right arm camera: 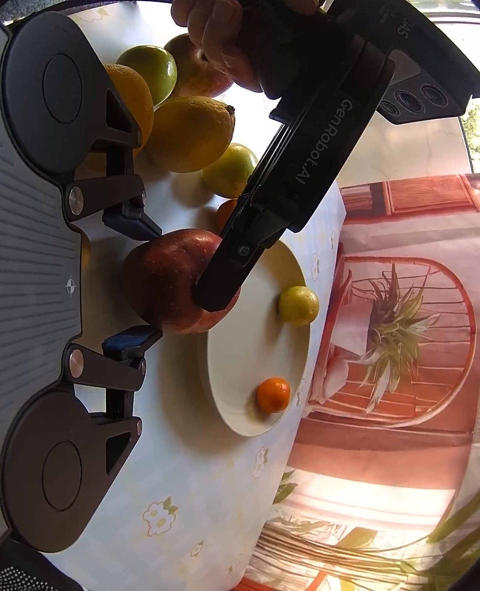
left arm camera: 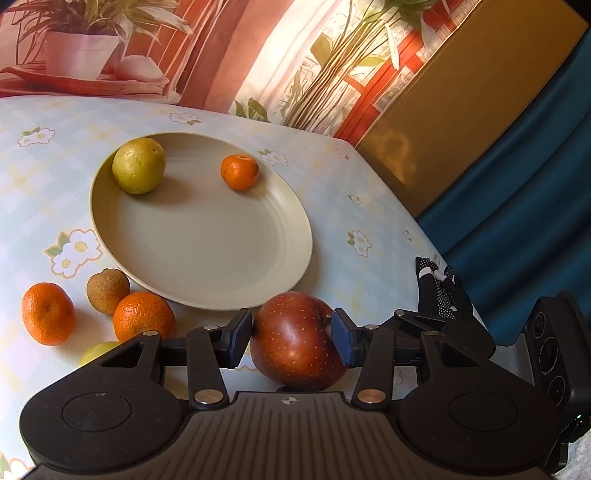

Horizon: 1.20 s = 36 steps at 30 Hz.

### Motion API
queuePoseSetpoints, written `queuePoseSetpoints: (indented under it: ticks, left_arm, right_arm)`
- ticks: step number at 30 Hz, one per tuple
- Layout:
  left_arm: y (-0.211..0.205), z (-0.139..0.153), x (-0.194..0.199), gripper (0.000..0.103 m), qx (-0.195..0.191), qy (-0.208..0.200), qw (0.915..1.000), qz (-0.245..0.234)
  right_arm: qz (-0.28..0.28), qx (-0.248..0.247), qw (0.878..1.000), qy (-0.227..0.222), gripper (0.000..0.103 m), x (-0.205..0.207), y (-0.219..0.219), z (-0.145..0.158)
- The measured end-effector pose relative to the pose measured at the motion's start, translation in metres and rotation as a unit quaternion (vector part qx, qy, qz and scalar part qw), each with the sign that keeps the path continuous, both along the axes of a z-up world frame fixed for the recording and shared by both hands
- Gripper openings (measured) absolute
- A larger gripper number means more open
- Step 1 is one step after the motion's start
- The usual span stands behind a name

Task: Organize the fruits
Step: 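Carry the red apple onto the cream plate with the left gripper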

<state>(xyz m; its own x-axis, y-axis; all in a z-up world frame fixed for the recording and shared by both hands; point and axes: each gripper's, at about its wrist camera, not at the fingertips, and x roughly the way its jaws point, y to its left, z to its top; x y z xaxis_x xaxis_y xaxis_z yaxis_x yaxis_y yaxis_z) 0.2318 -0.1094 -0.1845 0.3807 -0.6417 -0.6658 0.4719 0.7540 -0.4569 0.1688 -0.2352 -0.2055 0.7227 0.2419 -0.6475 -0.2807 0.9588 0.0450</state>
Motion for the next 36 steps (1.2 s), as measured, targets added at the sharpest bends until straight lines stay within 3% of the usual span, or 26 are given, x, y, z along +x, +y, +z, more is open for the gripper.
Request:
queuePoseSetpoints:
  ticks: [9,17,25,36]
  left_arm:
    - [0.005,0.025,-0.003,0.05,-0.014,-0.03,0.9994,0.0]
    - [0.017,0.042,0.023,0.05,-0.008,-0.047,0.9982,0.035]
    - [0.04,0.036,0.062,0.05,0.006,-0.031,0.9952,0.093]
    - [0.058,0.017,0.088,0.05,0.021,-0.015,0.9908,0.133]
  right_arm:
    - [-0.002,0.016,1.0,-0.018,0.047,0.001,-0.005,0.022]
    - [0.033,-0.004,0.999,-0.023,0.047,0.047,0.005,0.041]
    - [0.078,-0.013,0.997,0.002,0.047,0.117,0.027,0.029]
    - [0.121,-0.027,0.991,0.047,0.047,0.165,0.042,0.003]
